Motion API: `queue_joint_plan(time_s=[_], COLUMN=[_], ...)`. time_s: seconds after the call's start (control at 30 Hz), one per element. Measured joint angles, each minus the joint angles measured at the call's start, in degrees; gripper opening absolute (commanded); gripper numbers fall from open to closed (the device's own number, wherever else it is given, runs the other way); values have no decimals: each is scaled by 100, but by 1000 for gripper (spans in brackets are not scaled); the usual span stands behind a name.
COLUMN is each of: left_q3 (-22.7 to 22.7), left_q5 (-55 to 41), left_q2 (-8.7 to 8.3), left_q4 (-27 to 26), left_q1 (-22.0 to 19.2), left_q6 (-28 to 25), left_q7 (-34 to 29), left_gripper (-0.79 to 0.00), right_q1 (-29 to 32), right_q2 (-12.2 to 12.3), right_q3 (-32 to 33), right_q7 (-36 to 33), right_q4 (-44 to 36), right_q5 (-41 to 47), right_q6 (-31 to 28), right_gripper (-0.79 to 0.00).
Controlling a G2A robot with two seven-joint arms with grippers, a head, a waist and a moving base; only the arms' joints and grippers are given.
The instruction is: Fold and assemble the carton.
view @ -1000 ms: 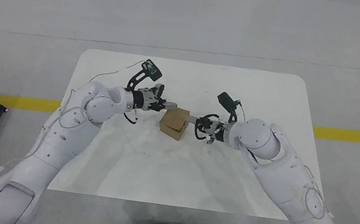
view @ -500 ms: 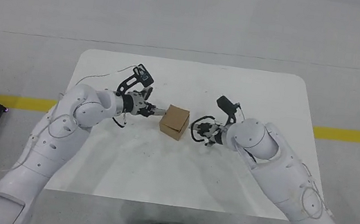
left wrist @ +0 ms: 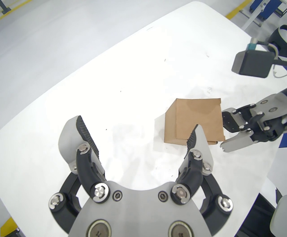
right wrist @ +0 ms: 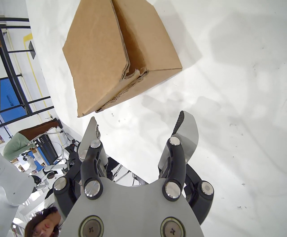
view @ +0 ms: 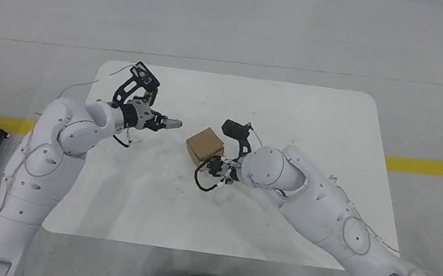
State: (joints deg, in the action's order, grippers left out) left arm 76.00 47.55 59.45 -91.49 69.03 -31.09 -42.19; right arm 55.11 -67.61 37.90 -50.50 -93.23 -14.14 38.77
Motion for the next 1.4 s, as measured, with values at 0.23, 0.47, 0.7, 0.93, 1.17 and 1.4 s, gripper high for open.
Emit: queue_joint_plan(time_s=[0.23,0.47,0.7,0.93,1.17,1.4], left_q3=[192,-57,-440,-788,-924,-996], left_q5=[131,242,696,804,838,840], left_q2=[-97,-122,-100,-36,10,44], left_q4=[-422,-534,-409,-48,294,533], left_q1=[437,584,469,148,-92,-264], left_q6=[-155,-245,-144,45,322,503], left_q7=[-326,-691,-695,-564,-348,-154], left_gripper=[0,0,0,0,0,0], right_q1=[804,1117,591,202,-77,-62], right_q2=[306,376,208,74,-2,90], right_q3=[1440,2102,1463,1054,619,462], right_q7=[402,859,918,833,478,-87], right_q4=[-181,-265,123,502,646,303], right_q5=[842,1154,1028,1049,850,404], right_q6=[-643,-43,581,676,484,147], right_gripper=[-166,-182,-175,-200,-200,-197])
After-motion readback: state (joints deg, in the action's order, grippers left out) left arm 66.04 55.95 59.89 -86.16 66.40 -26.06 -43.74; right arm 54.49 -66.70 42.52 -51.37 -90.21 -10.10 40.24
